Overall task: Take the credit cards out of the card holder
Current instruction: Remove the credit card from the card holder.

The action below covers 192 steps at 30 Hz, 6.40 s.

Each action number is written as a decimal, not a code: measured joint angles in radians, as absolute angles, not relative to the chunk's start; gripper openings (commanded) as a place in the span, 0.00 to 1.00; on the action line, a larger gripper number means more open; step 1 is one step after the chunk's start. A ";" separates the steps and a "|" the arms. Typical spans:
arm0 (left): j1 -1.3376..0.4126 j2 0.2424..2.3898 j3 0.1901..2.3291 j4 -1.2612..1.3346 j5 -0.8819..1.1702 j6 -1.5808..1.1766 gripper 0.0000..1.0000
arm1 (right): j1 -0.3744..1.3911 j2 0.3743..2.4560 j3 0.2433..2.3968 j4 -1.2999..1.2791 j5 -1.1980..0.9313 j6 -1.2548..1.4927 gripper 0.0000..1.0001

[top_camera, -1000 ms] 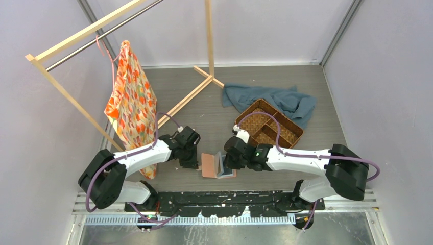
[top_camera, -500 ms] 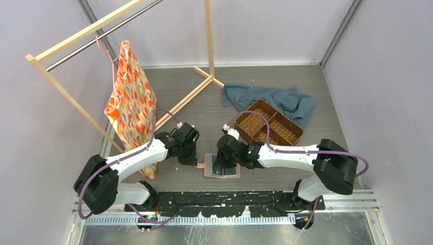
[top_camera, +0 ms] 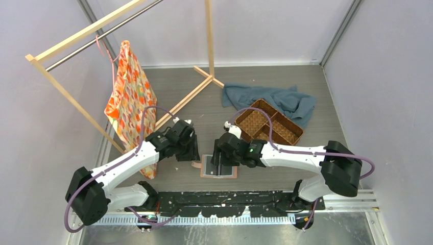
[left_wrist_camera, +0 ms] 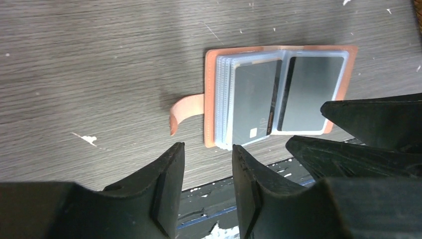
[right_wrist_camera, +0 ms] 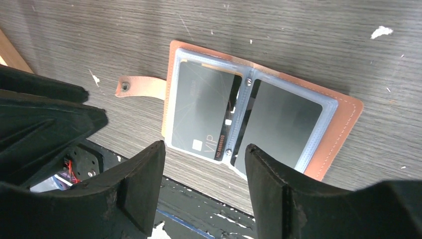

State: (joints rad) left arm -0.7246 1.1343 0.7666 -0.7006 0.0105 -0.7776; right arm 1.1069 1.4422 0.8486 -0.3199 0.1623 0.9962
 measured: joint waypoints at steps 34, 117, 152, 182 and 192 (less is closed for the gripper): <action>-0.725 1.275 0.661 -0.423 0.246 -0.882 0.42 | 1.110 1.375 0.740 -0.472 0.355 1.106 0.43; -0.741 1.263 0.586 -0.284 0.309 -0.966 0.20 | 1.073 1.372 0.698 -0.235 0.171 1.114 0.44; -0.722 1.436 0.599 -0.217 0.385 -0.935 0.13 | 0.951 1.418 0.370 0.344 0.005 1.347 0.12; -0.725 1.471 0.613 -0.194 0.403 -0.932 0.16 | 0.941 1.186 0.294 0.187 0.059 1.307 0.01; -0.726 1.446 0.613 -0.223 0.359 -0.924 0.16 | 0.941 1.047 0.291 0.064 0.090 1.277 0.01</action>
